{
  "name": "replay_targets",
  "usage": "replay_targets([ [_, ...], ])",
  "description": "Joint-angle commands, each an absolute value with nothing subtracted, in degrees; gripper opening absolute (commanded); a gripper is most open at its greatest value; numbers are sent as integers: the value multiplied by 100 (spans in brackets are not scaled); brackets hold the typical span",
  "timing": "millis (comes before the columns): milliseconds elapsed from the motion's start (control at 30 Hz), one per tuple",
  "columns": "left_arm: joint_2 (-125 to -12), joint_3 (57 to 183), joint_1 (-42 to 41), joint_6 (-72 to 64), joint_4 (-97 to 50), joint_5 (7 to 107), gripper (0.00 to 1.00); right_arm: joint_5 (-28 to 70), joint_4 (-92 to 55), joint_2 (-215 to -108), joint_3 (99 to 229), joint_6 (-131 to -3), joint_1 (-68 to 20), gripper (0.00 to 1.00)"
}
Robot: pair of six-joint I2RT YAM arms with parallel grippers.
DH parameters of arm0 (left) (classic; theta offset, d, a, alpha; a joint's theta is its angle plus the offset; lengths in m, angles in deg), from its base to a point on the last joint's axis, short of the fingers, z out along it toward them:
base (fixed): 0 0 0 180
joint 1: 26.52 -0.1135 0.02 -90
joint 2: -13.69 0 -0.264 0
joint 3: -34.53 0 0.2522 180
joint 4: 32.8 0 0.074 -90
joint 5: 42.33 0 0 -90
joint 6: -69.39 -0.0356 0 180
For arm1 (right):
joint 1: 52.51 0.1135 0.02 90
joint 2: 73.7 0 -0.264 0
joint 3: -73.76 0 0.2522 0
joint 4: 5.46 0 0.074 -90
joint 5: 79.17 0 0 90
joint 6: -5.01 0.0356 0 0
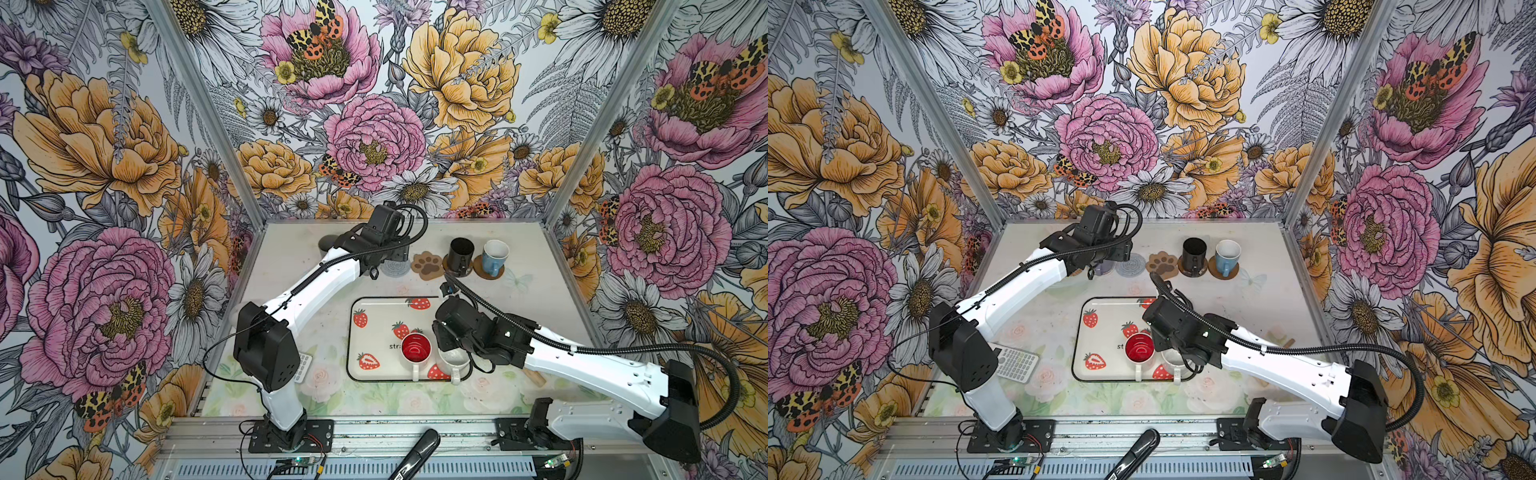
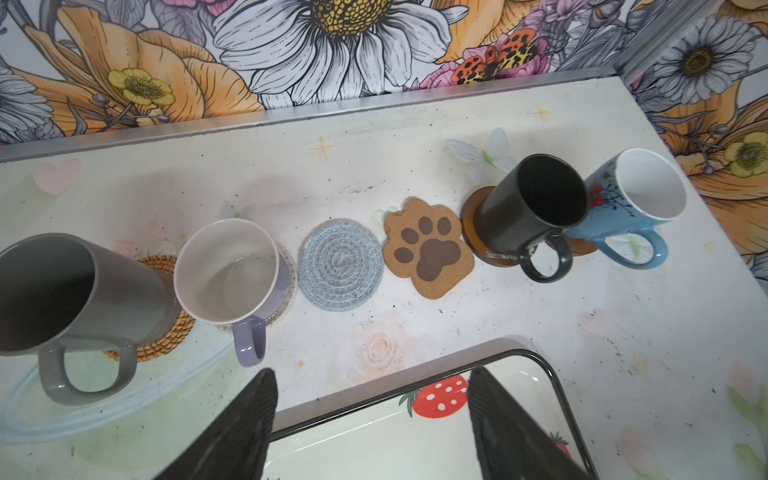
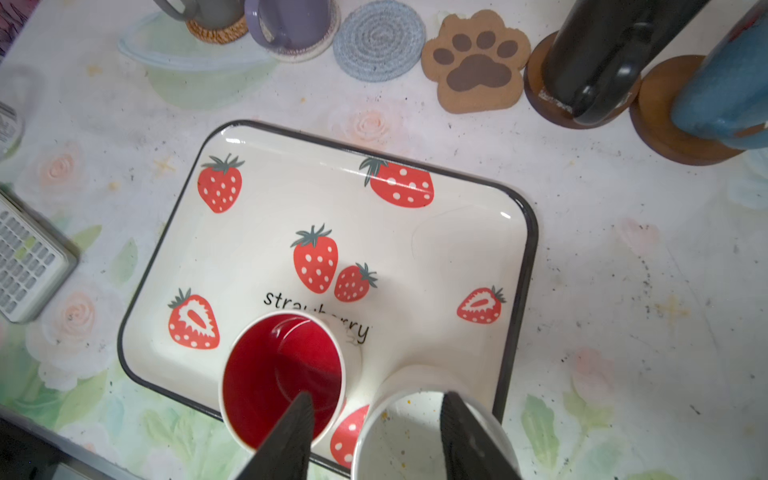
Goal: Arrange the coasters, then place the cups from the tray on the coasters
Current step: 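Move the right gripper over the speckled mug on the tray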
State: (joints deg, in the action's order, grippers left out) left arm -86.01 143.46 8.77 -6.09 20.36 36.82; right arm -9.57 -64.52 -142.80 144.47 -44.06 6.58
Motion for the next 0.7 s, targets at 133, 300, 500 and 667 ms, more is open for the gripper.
replay_targets([
  [133,-8427,14255,1115,-657,1585,3738,74,-1888,-7052,-14033,14192,-3182,1452,52],
  [300,-8355,14187,1212,-677,1518,3721,74,-2098,-7211,-13837,14004,-2586,1957,51],
  [500,-8171,13952,1339,-655,1319,3708,74,-2192,-7636,-14053,13964,-1769,2641,50],
  [667,-8050,13788,1441,-646,1186,3699,74,-2403,-7746,-14226,13964,-1116,3275,50],
])
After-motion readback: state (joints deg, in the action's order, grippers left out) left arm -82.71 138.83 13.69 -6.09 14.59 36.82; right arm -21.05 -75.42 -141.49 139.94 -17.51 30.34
